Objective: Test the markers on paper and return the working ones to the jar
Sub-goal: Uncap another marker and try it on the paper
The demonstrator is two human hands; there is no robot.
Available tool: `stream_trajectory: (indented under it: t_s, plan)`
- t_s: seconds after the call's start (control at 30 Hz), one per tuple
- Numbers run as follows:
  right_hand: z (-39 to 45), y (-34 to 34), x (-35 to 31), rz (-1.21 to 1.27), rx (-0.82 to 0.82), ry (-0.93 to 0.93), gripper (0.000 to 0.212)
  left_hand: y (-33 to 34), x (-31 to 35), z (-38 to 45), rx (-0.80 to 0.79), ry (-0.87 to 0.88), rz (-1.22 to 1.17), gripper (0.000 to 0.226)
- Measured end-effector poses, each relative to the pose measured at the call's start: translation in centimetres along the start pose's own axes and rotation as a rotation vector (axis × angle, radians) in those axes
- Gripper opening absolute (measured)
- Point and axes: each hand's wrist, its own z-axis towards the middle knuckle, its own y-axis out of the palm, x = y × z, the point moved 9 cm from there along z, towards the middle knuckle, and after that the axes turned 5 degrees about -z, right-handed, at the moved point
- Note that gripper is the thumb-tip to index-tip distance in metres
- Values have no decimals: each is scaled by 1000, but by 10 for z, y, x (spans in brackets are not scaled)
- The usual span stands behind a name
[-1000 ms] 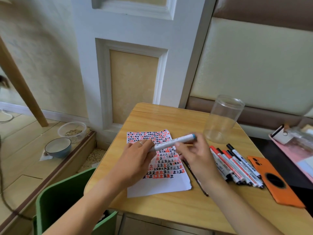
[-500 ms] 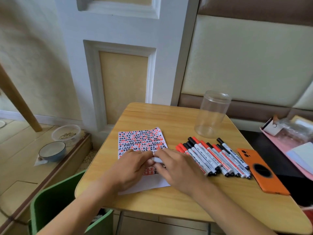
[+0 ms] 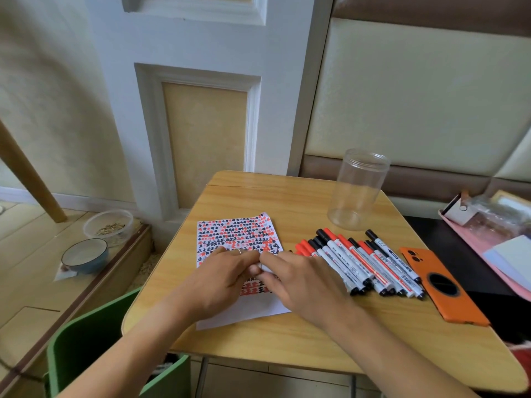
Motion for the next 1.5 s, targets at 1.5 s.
stream_trajectory:
  t_s: [1.5]
  plan:
    - [-28, 50, 27, 1257, -39, 748, 18, -10, -77, -21, 25, -346, 152, 49]
